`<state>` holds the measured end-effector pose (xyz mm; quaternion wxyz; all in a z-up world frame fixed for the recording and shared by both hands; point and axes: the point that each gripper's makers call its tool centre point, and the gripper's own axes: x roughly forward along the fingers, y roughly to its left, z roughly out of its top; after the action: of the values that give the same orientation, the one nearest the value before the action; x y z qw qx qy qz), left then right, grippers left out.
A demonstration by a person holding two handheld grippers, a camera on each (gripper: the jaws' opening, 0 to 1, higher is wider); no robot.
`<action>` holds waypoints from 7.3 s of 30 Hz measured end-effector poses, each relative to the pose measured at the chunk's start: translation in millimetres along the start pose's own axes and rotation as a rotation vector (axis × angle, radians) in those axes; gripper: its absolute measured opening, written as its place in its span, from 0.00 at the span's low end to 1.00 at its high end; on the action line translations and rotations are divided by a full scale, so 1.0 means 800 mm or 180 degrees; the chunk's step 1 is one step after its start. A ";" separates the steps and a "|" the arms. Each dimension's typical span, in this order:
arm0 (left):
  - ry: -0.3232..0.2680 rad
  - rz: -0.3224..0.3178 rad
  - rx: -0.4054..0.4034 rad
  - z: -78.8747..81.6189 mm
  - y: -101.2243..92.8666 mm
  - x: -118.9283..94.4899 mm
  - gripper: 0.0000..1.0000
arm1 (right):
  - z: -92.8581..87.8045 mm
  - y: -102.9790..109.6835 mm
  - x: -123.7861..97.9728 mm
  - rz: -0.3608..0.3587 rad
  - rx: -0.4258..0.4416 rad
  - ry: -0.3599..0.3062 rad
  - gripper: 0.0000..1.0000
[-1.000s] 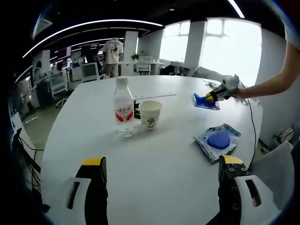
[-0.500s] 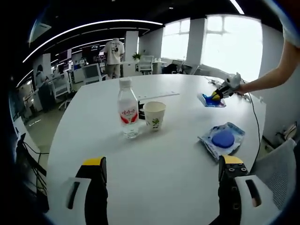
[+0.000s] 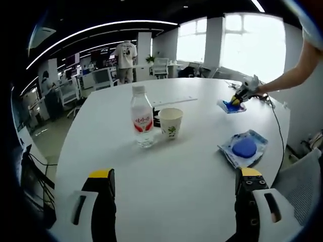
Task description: Arrange the tabletop items into an orderly group along one side of the table until the central work area is clear of visible clutter.
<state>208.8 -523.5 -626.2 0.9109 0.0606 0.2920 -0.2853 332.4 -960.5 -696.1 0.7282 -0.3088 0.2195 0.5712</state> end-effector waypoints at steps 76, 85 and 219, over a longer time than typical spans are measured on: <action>0.0184 0.0114 0.0034 -0.003 0.004 0.005 0.97 | -0.037 -0.051 -0.007 -0.0324 0.0810 -0.0439 0.45; 0.0107 0.0101 0.0008 0.001 0.008 0.002 0.97 | 0.022 -0.016 -0.035 -0.0693 0.1660 -0.0892 0.60; 0.0684 -0.1558 -0.0619 -0.043 -0.241 0.156 0.88 | 0.050 0.249 0.024 -0.0907 0.3279 -0.0330 0.60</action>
<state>167.7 -734.1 -714.3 0.7803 -0.0694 0.4187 -0.4594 143.0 -887.9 -720.3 0.8656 0.0904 0.3910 0.2994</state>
